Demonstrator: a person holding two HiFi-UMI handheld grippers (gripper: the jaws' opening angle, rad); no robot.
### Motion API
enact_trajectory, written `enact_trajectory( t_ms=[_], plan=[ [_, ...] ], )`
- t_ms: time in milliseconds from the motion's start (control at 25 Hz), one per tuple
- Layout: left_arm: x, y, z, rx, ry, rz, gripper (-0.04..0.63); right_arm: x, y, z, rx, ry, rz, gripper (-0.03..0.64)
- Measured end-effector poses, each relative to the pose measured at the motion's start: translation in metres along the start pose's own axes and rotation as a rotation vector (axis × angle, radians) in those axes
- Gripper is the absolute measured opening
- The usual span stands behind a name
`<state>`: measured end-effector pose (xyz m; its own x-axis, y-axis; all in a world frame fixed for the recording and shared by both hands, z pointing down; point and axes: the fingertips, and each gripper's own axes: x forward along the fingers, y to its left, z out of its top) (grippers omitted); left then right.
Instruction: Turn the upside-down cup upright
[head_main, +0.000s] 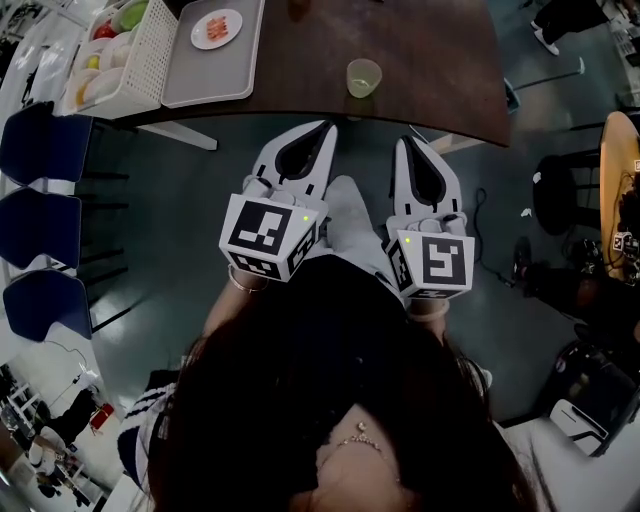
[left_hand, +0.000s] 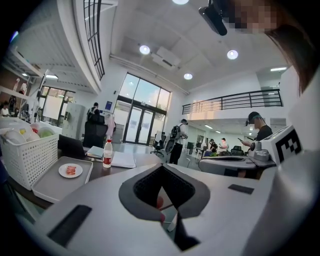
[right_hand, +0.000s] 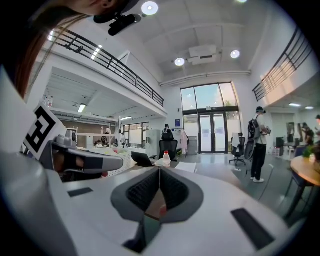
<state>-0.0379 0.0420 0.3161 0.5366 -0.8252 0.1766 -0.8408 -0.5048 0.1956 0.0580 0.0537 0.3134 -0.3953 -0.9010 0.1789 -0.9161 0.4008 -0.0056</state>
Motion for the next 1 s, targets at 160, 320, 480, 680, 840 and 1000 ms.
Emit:
enact_trajectory(
  t_ms=[160, 320, 480, 680, 840, 1000],
  plan=[
    [0.032, 0.012, 0.006, 0.002, 0.002, 0.025, -0.003, 0.031, -0.019, 0.002, -0.001, 0.001, 0.037, 0.018],
    [0.066, 0.028, 0.014, -0.005, -0.006, 0.051, -0.002, 0.068, -0.036, 0.007, -0.004, 0.000, 0.087, 0.018],
    [0.096, 0.042, 0.020, -0.007, -0.009, 0.082, -0.002, 0.100, -0.052, 0.011, -0.007, 0.003, 0.125, 0.018],
    [0.119, 0.055, 0.023, -0.009, -0.014, 0.108, -0.002, 0.128, -0.061, 0.009, 0.031, 0.020, 0.186, 0.018],
    [0.127, 0.064, 0.026, -0.020, -0.017, 0.117, -0.003, 0.142, -0.065, 0.005, 0.013, 0.027, 0.192, 0.018],
    [0.135, 0.075, 0.029, -0.023, -0.010, 0.107, -0.002, 0.156, -0.068, 0.006, -0.002, 0.020, 0.171, 0.018]
  ],
)
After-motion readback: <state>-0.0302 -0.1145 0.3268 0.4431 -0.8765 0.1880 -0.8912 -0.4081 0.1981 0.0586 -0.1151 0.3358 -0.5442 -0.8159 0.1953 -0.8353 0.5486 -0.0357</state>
